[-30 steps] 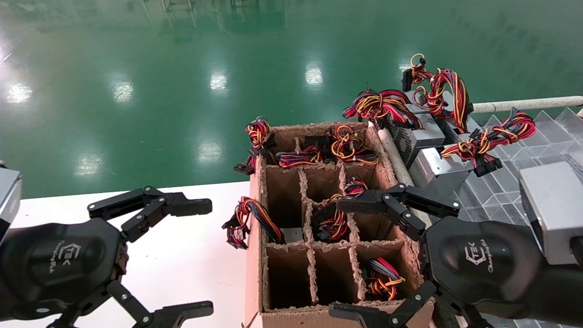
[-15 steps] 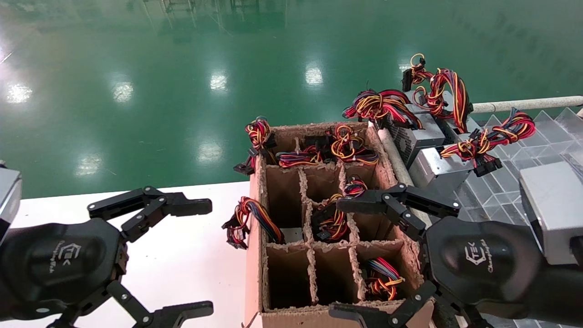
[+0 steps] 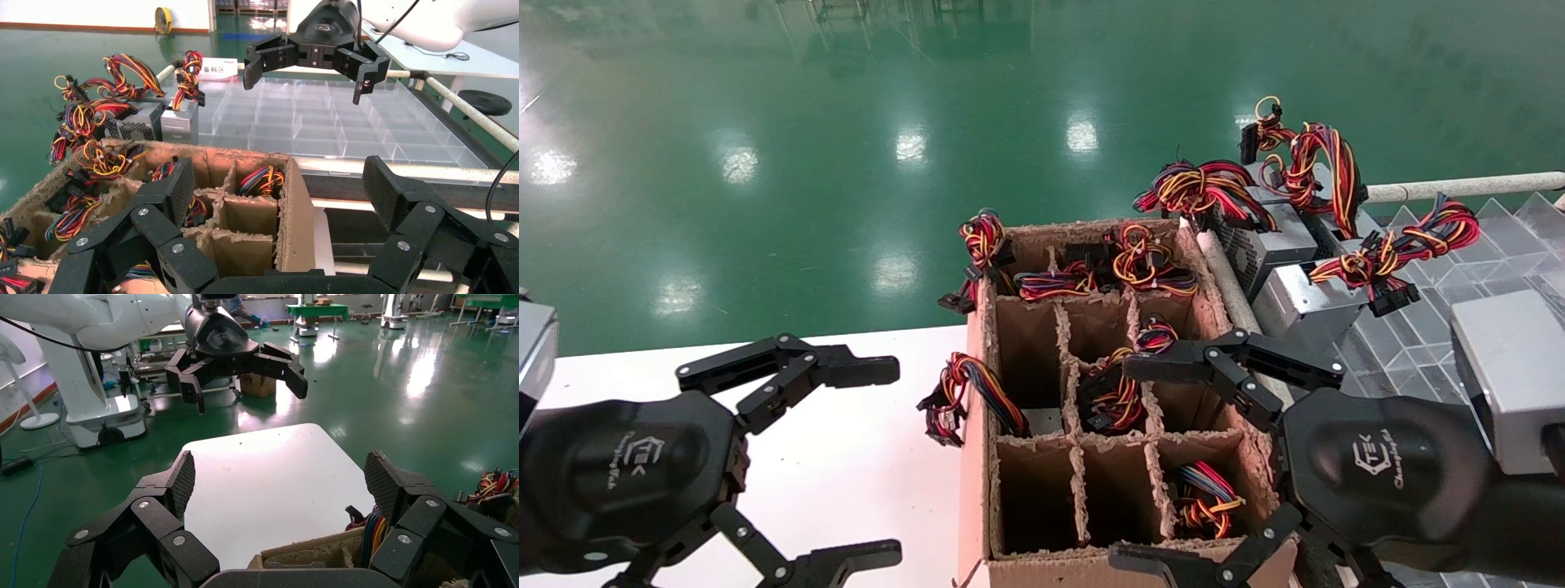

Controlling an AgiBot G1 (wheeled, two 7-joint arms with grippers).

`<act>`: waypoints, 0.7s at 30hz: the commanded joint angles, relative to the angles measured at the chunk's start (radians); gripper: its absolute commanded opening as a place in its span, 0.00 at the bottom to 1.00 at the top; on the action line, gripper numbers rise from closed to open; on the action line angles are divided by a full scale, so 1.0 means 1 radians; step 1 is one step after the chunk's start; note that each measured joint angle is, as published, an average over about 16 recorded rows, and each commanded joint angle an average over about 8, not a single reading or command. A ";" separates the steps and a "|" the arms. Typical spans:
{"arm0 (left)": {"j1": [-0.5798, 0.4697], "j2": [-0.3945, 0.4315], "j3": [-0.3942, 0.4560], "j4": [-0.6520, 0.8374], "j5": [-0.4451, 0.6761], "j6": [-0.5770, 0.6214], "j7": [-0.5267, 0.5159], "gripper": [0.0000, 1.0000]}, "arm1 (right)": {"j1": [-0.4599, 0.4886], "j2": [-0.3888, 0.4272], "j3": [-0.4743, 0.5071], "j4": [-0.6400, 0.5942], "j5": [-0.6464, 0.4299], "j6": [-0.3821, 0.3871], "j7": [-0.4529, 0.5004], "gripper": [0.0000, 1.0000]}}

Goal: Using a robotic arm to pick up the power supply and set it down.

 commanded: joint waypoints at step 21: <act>0.000 0.000 0.000 0.000 0.000 0.000 0.000 0.03 | 0.000 0.000 0.000 0.000 0.000 0.000 0.000 1.00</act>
